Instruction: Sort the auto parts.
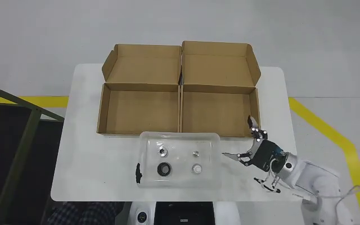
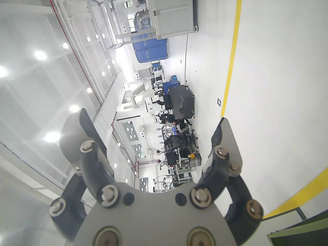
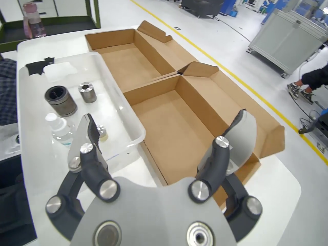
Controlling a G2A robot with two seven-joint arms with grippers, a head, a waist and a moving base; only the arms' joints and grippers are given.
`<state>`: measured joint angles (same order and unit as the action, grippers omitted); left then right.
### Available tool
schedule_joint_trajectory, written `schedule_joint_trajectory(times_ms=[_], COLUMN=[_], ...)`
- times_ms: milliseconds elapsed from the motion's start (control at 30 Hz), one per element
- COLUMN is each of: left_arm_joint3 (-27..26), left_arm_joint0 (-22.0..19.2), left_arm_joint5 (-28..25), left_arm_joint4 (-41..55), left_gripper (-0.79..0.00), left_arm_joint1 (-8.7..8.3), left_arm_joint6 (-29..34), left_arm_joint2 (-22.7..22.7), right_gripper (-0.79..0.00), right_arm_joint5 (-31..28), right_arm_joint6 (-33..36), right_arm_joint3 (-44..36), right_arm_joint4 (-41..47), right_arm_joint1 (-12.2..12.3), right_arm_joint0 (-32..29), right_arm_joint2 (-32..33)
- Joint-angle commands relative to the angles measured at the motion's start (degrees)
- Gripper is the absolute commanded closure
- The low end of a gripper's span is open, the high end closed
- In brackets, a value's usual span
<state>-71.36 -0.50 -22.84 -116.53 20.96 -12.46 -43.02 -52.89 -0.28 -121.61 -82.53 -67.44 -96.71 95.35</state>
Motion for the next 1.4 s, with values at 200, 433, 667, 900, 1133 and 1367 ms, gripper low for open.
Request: schedule_joint_trajectory(times_ms=[200, 433, 667, 900, 1133, 1367], left_arm_joint3=[0.0, 0.0, 0.0, 0.0, 0.0, 0.0], left_arm_joint0=[0.0, 0.0, 0.0, 0.0, 0.0, 0.0], left_arm_joint5=[0.0, 0.0, 0.0, 0.0, 0.0, 0.0], left_arm_joint4=[0.0, 0.0, 0.0, 0.0, 0.0, 0.0], left_gripper=[-0.785, -0.785, -0.785, -0.785, -0.785, -0.785], left_arm_joint1=[0.0, 0.0, 0.0, 0.0, 0.0, 0.0], left_arm_joint6=[0.0, 0.0, 0.0, 0.0, 0.0, 0.0], left_arm_joint2=[0.0, 0.0, 0.0, 0.0, 0.0, 0.0], right_gripper=[-0.785, -0.785, -0.785, -0.785, -0.785, -0.785], right_arm_joint5=[-4.4, -5.1, -5.1, -5.1, -5.1, -4.7], right_arm_joint6=[4.3, 8.6, 13.5, 17.2, 19.3, 20.6], right_arm_joint3=[0.9, 2.4, 2.6, 3.5, 5.1, 5.5], right_arm_joint4=[0.4, 2.0, 2.0, 0.5, 0.2, -0.6], right_arm_joint1=[0.5, 1.1, 1.9, 2.6, 3.1, 3.5], right_arm_joint0=[2.3, 4.3, 5.9, 7.3, 8.6, 9.2], right_arm_joint2=[-6.1, -10.6, -13.7, -17.3, -19.5, -20.9])
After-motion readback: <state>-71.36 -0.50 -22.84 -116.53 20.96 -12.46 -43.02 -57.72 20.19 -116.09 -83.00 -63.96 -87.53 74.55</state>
